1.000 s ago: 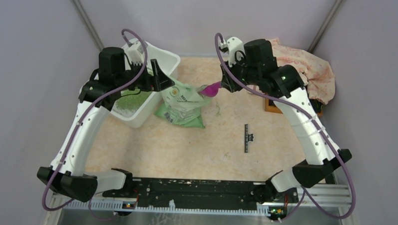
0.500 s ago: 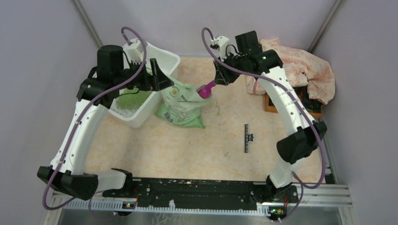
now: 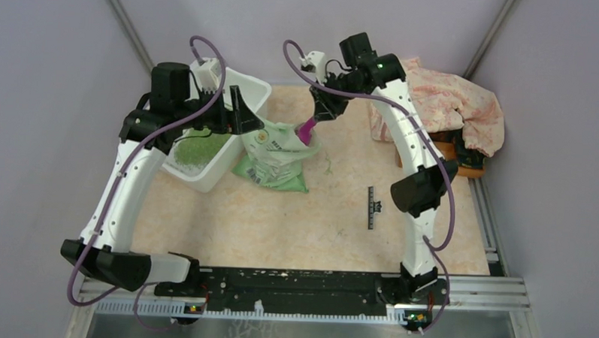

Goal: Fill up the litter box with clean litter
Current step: 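Scoop the cat litter from the cat litter bag.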

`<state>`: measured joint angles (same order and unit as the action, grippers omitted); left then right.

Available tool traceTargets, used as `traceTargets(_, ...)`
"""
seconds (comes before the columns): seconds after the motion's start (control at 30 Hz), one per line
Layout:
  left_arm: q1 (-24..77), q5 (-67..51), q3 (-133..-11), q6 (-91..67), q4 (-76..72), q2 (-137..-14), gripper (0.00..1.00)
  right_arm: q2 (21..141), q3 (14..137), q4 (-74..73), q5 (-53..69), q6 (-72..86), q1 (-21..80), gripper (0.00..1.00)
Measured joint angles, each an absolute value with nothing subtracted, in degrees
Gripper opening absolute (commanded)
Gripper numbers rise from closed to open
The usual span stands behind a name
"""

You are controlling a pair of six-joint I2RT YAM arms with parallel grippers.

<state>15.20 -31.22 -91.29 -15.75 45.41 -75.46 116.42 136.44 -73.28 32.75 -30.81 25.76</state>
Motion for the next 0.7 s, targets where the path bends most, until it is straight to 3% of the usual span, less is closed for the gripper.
traceTargets(0.33,15.2,-31.6,-91.3,-15.4,45.4,-76.4,0.87,123.5,140.9,-75.6,31.5,-33.7,29.2,0.0)
traceTargets(0.6,15.0,-31.8,-89.8,-15.3,44.5,-76.4,0.87,123.7,131.8,-67.9,30.7,-34.5,34.2,0.0)
traceTargets(0.7,14.9,-31.7,-88.5,-15.3,44.4,-76.0,0.87,121.3,122.8,-62.0,30.7,-34.1,35.1,0.0)
